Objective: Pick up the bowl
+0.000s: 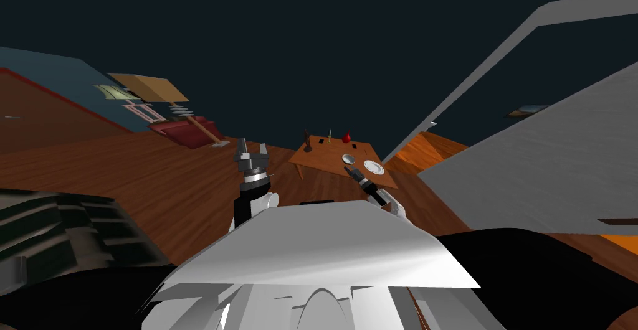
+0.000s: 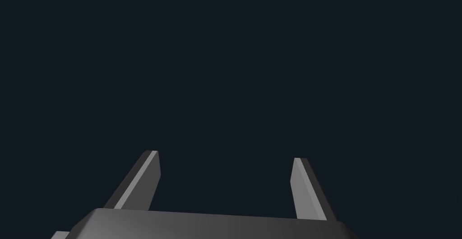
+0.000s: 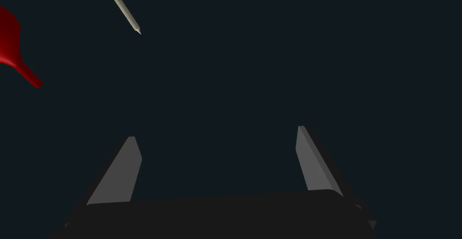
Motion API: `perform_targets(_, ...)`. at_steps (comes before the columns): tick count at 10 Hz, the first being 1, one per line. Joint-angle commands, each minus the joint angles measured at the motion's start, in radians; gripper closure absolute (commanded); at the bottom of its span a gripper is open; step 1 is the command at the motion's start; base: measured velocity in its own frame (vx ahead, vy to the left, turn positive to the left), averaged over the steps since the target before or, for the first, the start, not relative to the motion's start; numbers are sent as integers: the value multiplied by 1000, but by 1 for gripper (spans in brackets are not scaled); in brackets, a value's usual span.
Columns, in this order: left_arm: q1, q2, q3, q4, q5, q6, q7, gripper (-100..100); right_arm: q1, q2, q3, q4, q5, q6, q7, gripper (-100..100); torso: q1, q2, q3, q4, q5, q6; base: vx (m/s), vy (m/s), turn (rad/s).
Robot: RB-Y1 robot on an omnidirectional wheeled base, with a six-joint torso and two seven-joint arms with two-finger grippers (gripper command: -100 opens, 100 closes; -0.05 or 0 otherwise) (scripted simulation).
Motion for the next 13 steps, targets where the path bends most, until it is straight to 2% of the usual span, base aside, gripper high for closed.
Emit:
perform_targets(1,0,0,0,0,0,0,0,0,-12,-31,16,50,28,-11,28,-100,0,0,0,0,0,0,13,38,198)
perform_targets(2,0,0,0,0,0,0,0,0,-12,-31,16,79,28,-11,28,-100,0,0,0,0,0,-1,20,41,147)
perform_targets(3,0,0,0,0,0,0,0,0,-26,-61,32,119,54,-22,53,-100,1,-1,0,0,0,0,29,60,225)
perform_targets(4,0,0,0,0,0,0,0,0,-26,-61,32,149,54,-22,53,-100,2,-1,-1,0,0,-1,25,53,101)
perform_targets(5,0,0,0,0,0,0,0,0,-39,-91,49,180,80,-32,77,-100,2,-1,-1,0,0,0,35,75,227)
perform_targets(6,0,0,0,0,0,0,0,0,-39,-91,49,215,80,-32,77,-100,3,-2,-1,0,1,-1,39,51,105)
perform_targets(7,0,0,0,0,0,0,0,0,-52,-121,65,252,106,-41,100,-100,2,-2,-1,0,0,0,43,46,196)
perform_targets(8,0,0,0,0,0,0,0,0,-52,-121,65,281,106,-41,100,-100,1,-2,-1,0,0,-1,40,35,112)
perform_targets(9,0,0,0,0,0,0,0,0,-64,-150,82,312,131,-50,121,-100,1,-2,-1,0,0,0,57,45,190)
perform_targets(10,0,0,0,0,0,0,0,0,-64,-150,82,347,131,-50,121,-100,1,-3,-2,0,0,-1,45,36,123)
perform_targets(11,0,0,0,0,0,0,0,0,-64,-150,82,359,131,-50,121,-100,1,-2,-1,0,0,0,14,16,2)
perform_targets(12,0,0,0,0,0,0,0,0,-76,-180,100,394,155,-57,141,-100,0,0,0,0,0,0,26,29,273)
perform_targets(13,0,0,0,0,0,0,0,0,-76,-180,100,423,155,-57,141,-100,0,-1,0,0,0,-1,37,26,106)
